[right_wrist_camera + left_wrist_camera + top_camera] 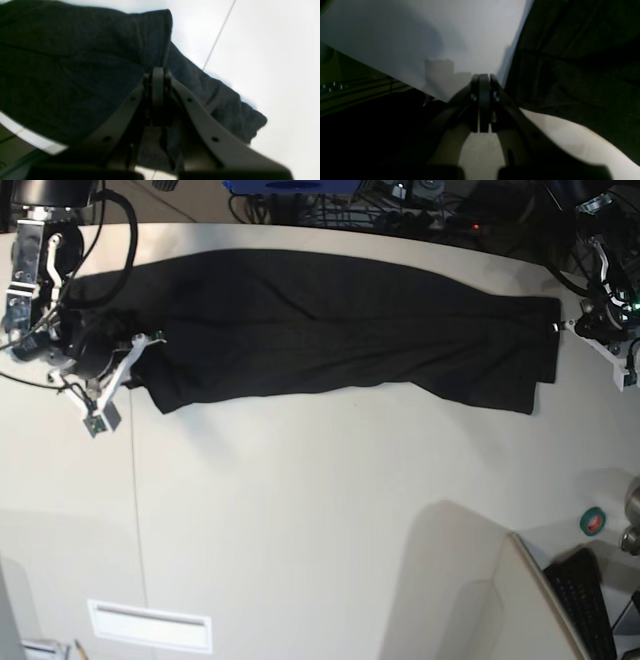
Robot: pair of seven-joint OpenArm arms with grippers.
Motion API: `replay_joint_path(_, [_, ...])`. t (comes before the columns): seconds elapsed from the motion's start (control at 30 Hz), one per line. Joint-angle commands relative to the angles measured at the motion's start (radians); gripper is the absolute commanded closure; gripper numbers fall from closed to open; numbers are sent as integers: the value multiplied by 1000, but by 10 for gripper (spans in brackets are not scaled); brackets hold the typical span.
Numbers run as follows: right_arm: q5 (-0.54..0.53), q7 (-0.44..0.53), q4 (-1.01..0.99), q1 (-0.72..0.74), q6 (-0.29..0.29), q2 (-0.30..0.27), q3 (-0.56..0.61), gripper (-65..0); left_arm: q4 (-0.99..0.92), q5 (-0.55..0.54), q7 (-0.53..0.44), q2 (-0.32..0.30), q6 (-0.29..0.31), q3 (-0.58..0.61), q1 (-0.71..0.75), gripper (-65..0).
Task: Layout the t-shirt on the table in an organized manner, then fold the t-shirt properly
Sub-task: 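Tug and smooth the folded shirt end with the right gripper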
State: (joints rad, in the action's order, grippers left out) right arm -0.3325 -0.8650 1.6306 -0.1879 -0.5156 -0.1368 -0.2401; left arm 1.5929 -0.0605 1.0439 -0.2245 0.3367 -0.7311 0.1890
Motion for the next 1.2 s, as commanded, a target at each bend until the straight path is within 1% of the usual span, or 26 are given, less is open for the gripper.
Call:
replay_joint_path(0.0, [-9, -7, 46, -8, -4, -4, 2, 0, 19, 1, -9, -20, -8, -6, -4, 0])
replay_joint_path(0.07, [-9, -33, 92, -38, -5, 22, 3, 0, 19, 1, -9, -20, -8, -6, -4, 0])
replay_joint_path(0.17, [-9, -47, 150, -88, -7, 35, 5, 0, 19, 1, -9, -20, -8, -5, -4, 0])
replay_joint_path(0.3, [-9, -76, 199, -144, -8, 26, 74, 0, 19, 1, -9, -20, -8, -3, -16, 0])
replay_joint_path(0.47, [-9, -87, 191, -187, -8, 29, 120, 0, 19, 1, -9, -20, -8, -3, -23, 0])
replay_joint_path(0.6, [-9, -87, 193, -193, -7, 32, 118, 0, 19, 1, -9, -20, -8, -2, -23, 0])
replay_joint_path(0.73, [-4, -79, 193, -178, 1, 21, 104, 0, 19, 1, -9, -20, -8, -2, -23, 0])
replay_joint_path(0.77, [-4, -79, 194, -170, 1, 12, 74, -66, 19, 1, -9, -20, -8, -2, -23, 0])
replay_joint_path(0.8, [-4, -79, 193, -164, 1, 10, 40, -149, 19, 1, -9, -20, -8, -2, -23, 0])
replay_joint_path(0.83, [-4, -78, 193, -158, 1, 10, 3, -210, 19, 1, -9, -20, -8, -2, -23, 0])
replay_joint_path(0.87, [-4, -78, 194, -150, 1, 10, -32, -245, 19, 1, -9, -20, -8, -2, -21, 0])
replay_joint_path(0.9, [-4, -78, 194, -144, 1, 10, -78, -246, 19, 1, -9, -20, -8, -2, -19, 0])
replay_joint_path(0.93, [-4, -78, 194, -141, 1, 10, -121, -221, 19, 1, -9, -20, -8, -3, -18, 0])
replay_joint_path(0.97, [-4, -78, 196, -134, -2, 12, -152, -176, 19, 1, -9, -20, -8, -3, -16, 0])
replay_joint_path(1.0, [-4, -82, 196, -134, -5, 9, -173, -114, 19, 1, -9, -20, -8, -3, -15, 0])
replay_joint_path(1.03, [-4, -86, 198, -134, -7, 7, -183, -27, 19, 1, -9, -20, -8, -3, -15, 0])
replay_joint_path(1.07, [-4, -86, 199, -140, -7, 6, -184, 0, 19, 1, -9, -20, -8, -2, -15, 0])
replay_joint_path(1.17, [-4, -87, 198, -161, -2, 15, -181, 0, 19, 1, -9, -20, -8, -2, -19, 0])
